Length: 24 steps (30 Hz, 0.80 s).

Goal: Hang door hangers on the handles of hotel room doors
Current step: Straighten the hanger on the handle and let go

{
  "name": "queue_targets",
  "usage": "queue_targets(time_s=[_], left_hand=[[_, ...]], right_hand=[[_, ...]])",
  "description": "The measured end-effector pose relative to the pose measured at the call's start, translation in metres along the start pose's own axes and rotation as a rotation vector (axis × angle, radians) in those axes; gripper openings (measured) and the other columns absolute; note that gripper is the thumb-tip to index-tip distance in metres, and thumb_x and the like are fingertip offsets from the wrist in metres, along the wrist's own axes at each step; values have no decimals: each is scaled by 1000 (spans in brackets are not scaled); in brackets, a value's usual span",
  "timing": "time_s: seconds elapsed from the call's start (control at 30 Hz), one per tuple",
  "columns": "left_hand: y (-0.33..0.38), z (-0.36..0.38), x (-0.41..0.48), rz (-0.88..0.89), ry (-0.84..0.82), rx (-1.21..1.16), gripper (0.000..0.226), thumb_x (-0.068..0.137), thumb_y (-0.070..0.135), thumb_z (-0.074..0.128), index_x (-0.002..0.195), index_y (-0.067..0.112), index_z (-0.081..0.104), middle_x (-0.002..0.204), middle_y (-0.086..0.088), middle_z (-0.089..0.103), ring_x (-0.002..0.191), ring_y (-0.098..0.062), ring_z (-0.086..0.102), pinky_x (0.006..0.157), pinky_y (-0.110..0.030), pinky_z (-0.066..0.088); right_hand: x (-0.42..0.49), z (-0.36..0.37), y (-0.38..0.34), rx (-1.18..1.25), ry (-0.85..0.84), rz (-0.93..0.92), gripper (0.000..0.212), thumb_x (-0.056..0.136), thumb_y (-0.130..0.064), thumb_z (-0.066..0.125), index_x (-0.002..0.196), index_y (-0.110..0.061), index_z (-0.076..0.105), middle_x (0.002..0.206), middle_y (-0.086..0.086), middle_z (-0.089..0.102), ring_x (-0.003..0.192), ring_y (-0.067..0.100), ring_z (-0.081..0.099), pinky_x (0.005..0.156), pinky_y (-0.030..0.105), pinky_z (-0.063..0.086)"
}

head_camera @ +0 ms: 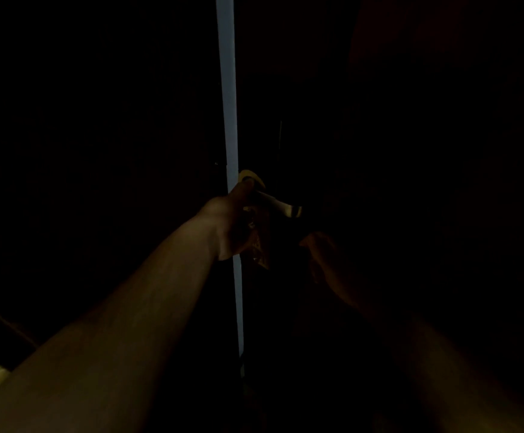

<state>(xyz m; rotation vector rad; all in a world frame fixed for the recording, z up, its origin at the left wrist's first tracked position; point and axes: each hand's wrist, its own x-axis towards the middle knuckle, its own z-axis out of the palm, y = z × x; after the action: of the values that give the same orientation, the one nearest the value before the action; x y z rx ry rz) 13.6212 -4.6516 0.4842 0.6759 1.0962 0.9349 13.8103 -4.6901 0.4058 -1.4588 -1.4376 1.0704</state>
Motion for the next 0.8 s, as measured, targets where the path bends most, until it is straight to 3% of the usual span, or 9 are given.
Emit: queue_targets(time_s=[0.07,0.1,0.17,0.37,0.5,0.6,0.67,0.7,0.8], left_hand=[[-4,-3,0,25,42,84,33,95,48,55,102,16,63,70,-2,65,53,-10,49,46,-22,43],[-5,-4,0,27,47,111,35,95,50,53,101,17,63,54,2,58,45,-7,37,39,-18,35],[-7,-5,0,22,53,134,36,94,53,54,102,19,62,43,6,49,43,-7,27,35,-16,29],[-9,-6,1,66,39,117,41,96,54,50,112,18,61,46,4,46,42,-8,32,35,-16,31],[-8,-7,2,85,92,63,34,93,47,59,105,16,52,94,-6,57,77,-18,58,55,-27,48],[-10,-11,7,112,44,4,47,85,50,69,113,14,59,117,-13,63,98,-27,65,77,-38,56],[-11,-8,7,161,40,-17,30,91,44,63,102,16,60,111,-11,64,92,-23,63,78,-37,53],[-10,-7,3,172,23,-13,25,94,40,59,102,16,60,102,-9,63,86,-20,62,77,-35,52],[-12,-8,2,197,-69,20,28,101,33,47,109,9,58,92,-5,61,68,-11,57,65,-24,50]], right_hand=[[5,0,-6,-29,41,-59,34,105,-29,37,122,-4,51,74,-1,51,61,11,48,50,14,41],[5,0,-10,-33,62,-100,29,104,-28,36,121,-8,51,74,-1,51,61,10,48,49,12,41],[2,1,-25,-7,78,-192,16,104,-26,37,114,-21,48,72,-1,50,59,8,47,46,10,40],[-5,3,-47,26,75,-207,19,105,-27,36,117,-18,47,74,-2,49,60,6,47,44,9,38],[-5,8,-50,-47,116,-184,34,104,-33,36,125,-10,48,78,-10,47,57,-2,50,48,11,39],[-14,10,-51,-196,174,-163,51,101,-43,37,140,-11,44,105,-2,59,88,9,57,77,27,48],[-23,11,-53,-360,188,-137,55,100,-40,36,147,-12,38,142,15,50,123,30,52,104,43,39],[-24,14,-53,-395,191,-114,52,101,-40,37,146,-15,40,145,14,47,127,31,50,108,46,37],[-25,23,-65,-126,307,-91,27,100,-46,41,110,-25,54,97,-10,61,96,18,59,90,45,52]])
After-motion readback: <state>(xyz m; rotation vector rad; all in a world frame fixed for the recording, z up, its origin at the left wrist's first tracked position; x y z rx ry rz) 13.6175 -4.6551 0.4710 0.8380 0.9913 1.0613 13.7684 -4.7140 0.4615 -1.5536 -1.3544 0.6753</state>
